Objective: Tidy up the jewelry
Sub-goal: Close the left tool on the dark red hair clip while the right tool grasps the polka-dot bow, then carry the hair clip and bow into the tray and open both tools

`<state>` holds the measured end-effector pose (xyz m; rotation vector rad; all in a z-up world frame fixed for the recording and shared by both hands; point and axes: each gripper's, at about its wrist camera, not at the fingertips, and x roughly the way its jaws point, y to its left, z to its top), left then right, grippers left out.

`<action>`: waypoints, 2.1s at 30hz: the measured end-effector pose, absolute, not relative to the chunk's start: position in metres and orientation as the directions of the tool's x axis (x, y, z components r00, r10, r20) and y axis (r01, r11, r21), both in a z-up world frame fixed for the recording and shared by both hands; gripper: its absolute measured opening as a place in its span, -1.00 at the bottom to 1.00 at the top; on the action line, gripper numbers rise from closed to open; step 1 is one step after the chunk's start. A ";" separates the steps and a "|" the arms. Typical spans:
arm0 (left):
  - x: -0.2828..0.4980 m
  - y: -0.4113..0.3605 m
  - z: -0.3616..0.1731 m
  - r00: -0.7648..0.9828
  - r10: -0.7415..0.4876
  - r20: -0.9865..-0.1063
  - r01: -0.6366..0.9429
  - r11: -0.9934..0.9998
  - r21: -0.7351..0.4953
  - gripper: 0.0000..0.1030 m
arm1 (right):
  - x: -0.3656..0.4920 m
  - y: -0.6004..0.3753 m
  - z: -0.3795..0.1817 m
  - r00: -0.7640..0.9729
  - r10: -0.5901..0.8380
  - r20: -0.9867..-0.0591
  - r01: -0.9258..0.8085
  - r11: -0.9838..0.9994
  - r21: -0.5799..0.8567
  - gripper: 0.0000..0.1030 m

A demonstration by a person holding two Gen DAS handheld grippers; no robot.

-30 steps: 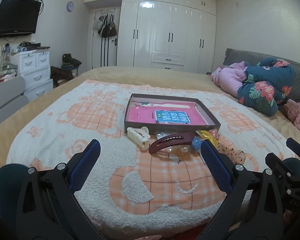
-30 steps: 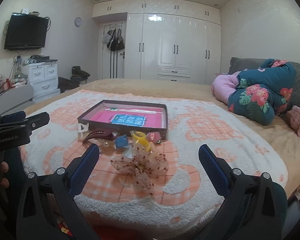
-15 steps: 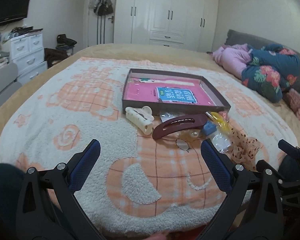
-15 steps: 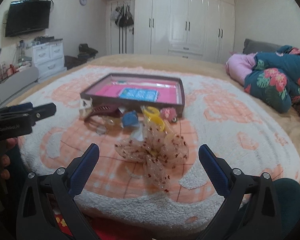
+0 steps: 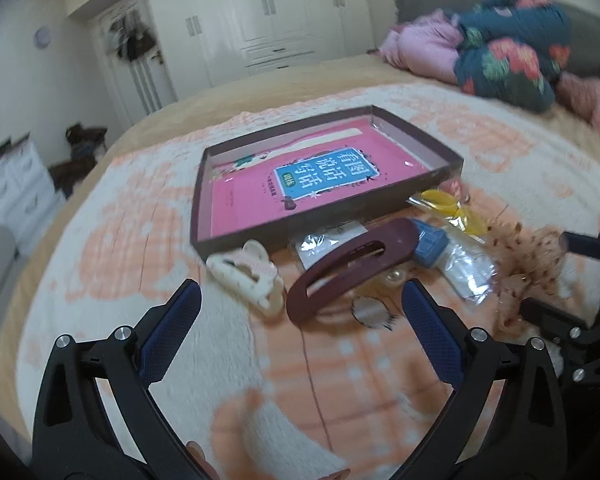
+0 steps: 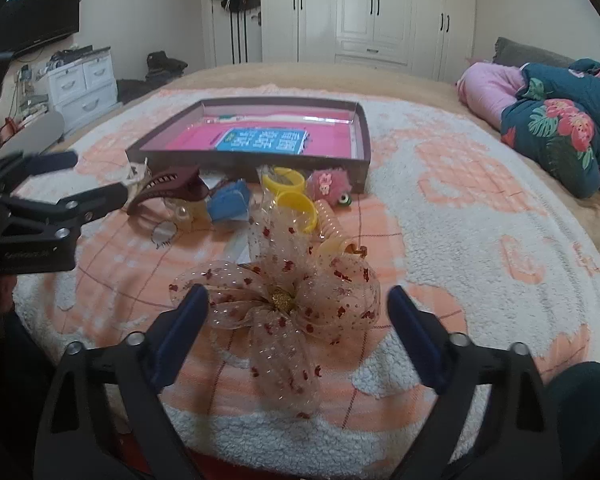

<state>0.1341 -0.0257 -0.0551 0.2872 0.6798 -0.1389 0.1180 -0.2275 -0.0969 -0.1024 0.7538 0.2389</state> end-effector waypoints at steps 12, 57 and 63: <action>0.177 -0.032 -0.067 0.693 -0.133 -0.709 0.441 0.855 0.271 0.57 | 0.124 -0.229 -0.107 0.643 0.239 -0.728 -0.308 0.951 0.040 -0.33; 0.196 -0.010 -0.065 0.595 -0.319 -0.738 0.507 0.861 0.037 -0.92 | 0.166 -0.234 -0.022 0.798 0.303 -0.521 -0.321 0.945 0.058 -0.70; 0.197 -0.001 -0.046 0.629 -0.340 -0.699 0.471 0.882 -0.006 -0.99 | 0.177 -0.236 -0.006 0.820 0.314 -0.479 -0.322 0.944 0.069 -0.70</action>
